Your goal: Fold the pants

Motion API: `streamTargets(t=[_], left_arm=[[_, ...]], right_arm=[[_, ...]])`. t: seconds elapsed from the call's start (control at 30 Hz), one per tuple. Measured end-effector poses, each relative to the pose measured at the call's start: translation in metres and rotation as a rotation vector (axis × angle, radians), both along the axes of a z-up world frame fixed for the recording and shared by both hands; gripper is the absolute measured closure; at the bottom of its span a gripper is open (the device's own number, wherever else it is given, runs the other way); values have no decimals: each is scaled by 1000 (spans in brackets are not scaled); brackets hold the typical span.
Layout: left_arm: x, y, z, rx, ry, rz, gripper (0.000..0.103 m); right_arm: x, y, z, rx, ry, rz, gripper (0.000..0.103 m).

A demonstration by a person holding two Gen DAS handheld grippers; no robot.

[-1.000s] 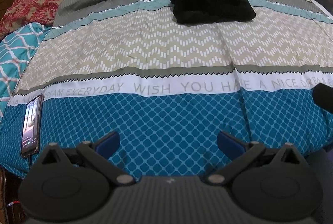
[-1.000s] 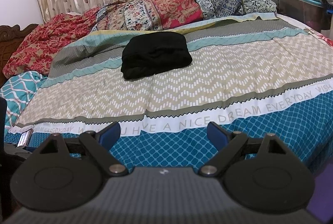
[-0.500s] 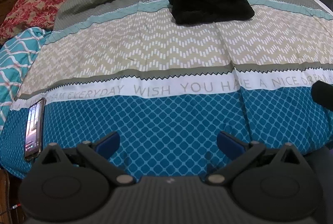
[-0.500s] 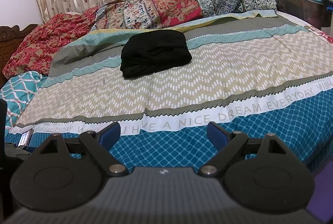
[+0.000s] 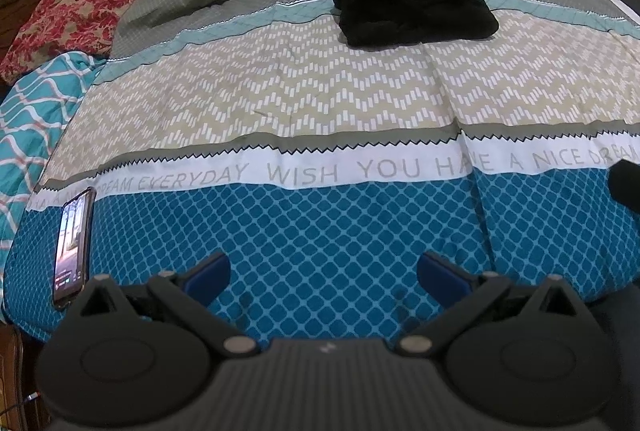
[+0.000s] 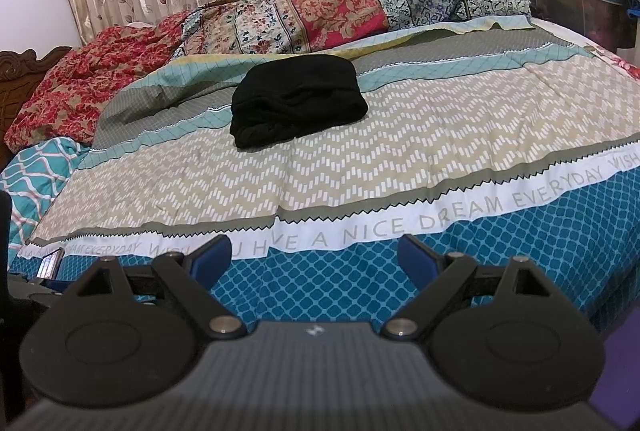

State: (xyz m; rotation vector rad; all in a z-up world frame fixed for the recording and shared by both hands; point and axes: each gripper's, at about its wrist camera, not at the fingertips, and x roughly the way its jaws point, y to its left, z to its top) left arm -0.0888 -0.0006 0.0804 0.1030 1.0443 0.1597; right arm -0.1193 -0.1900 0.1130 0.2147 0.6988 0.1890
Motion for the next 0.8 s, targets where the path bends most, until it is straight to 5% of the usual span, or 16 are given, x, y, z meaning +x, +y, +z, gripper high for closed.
streamTargets(t=[0.8], left_arm=[[0,-1,-10,-11,41,-2,0]], right_arm=[[0,-2,-4,12,21,-1,11]])
